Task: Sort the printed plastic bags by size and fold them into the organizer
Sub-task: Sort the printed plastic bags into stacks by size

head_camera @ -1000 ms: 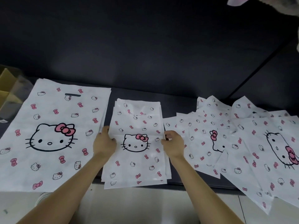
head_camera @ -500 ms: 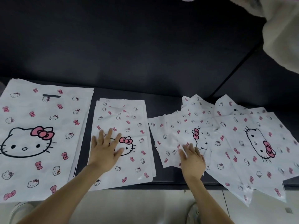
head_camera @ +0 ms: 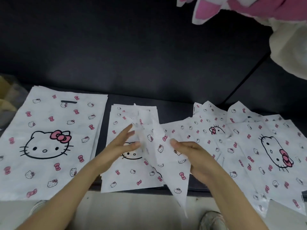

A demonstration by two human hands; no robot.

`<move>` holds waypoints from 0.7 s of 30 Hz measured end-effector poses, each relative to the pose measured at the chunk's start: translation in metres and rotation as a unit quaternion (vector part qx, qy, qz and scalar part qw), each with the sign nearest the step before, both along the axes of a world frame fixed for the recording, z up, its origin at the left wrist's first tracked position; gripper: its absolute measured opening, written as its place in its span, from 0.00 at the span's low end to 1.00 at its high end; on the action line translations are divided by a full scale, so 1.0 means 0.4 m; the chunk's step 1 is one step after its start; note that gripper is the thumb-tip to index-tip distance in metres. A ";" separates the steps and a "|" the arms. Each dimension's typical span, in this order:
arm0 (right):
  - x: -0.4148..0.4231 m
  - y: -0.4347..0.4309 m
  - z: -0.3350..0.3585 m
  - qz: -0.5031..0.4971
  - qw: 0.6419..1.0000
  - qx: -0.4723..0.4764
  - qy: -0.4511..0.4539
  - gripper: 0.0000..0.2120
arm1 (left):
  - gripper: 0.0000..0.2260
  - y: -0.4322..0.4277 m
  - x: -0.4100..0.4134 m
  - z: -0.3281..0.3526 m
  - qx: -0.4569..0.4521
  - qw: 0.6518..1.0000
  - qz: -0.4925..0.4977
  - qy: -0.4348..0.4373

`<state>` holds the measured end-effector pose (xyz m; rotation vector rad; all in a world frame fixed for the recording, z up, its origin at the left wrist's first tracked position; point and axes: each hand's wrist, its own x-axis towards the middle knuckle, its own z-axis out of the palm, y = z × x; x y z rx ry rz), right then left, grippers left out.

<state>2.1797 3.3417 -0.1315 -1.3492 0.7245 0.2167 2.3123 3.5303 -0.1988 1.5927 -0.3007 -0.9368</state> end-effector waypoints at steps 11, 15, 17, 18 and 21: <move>0.101 -0.038 -0.147 -0.087 0.989 -0.121 0.023 0.21 | 0.07 0.030 0.066 -0.049 0.068 0.963 0.251 -0.075; 0.044 -0.083 -0.272 -0.036 0.886 -0.443 0.132 0.29 | 0.07 0.012 0.104 -0.093 0.150 0.949 0.227 -0.161; 0.010 -0.121 -0.333 0.021 0.831 -0.527 0.179 0.34 | 0.10 0.001 0.128 -0.109 0.180 0.942 0.224 -0.172; -0.003 -0.136 -0.359 0.053 0.799 -0.562 0.206 0.36 | 0.10 -0.005 0.142 -0.118 0.191 0.939 0.227 -0.174; -0.030 -0.162 -0.416 0.090 0.744 -0.618 0.237 0.48 | 0.09 -0.024 0.171 -0.135 0.222 0.929 0.240 -0.174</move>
